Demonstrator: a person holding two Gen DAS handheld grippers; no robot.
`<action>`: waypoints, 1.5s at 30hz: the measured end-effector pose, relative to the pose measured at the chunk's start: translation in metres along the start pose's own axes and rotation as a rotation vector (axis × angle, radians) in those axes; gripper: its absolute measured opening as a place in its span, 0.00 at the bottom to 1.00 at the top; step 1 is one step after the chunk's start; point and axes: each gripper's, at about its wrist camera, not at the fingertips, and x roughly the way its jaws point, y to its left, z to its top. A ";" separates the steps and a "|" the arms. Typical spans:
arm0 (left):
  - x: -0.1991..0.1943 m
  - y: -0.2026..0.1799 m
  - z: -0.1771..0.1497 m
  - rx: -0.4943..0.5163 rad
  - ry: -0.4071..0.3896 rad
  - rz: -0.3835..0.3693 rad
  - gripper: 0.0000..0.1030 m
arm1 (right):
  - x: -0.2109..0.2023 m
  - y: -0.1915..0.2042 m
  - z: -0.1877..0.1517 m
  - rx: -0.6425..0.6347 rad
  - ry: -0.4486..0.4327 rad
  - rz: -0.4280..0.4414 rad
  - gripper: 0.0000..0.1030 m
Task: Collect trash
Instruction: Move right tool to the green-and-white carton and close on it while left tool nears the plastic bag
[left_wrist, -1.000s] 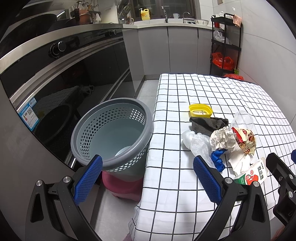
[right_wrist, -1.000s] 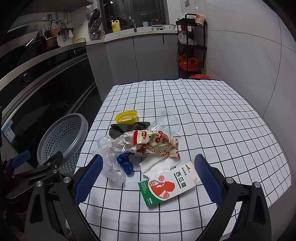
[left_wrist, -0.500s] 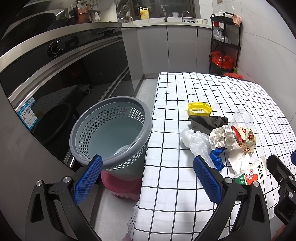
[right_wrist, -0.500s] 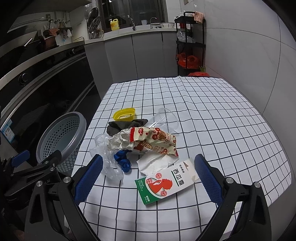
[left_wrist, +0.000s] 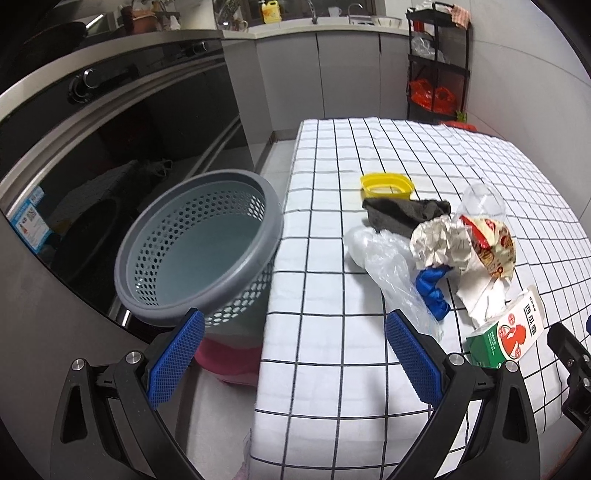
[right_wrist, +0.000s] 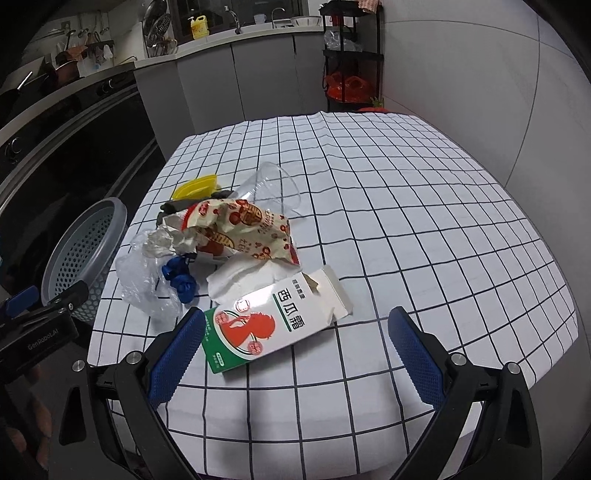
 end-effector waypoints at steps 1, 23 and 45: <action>0.002 -0.001 -0.001 0.002 0.005 -0.002 0.94 | 0.001 -0.001 -0.001 0.006 0.007 0.007 0.92; 0.017 0.006 0.000 -0.016 0.032 0.001 0.94 | 0.043 0.054 -0.006 -0.151 0.049 -0.061 0.92; 0.014 -0.014 0.002 0.019 0.035 -0.045 0.94 | 0.025 -0.034 -0.036 -0.060 0.101 -0.273 0.92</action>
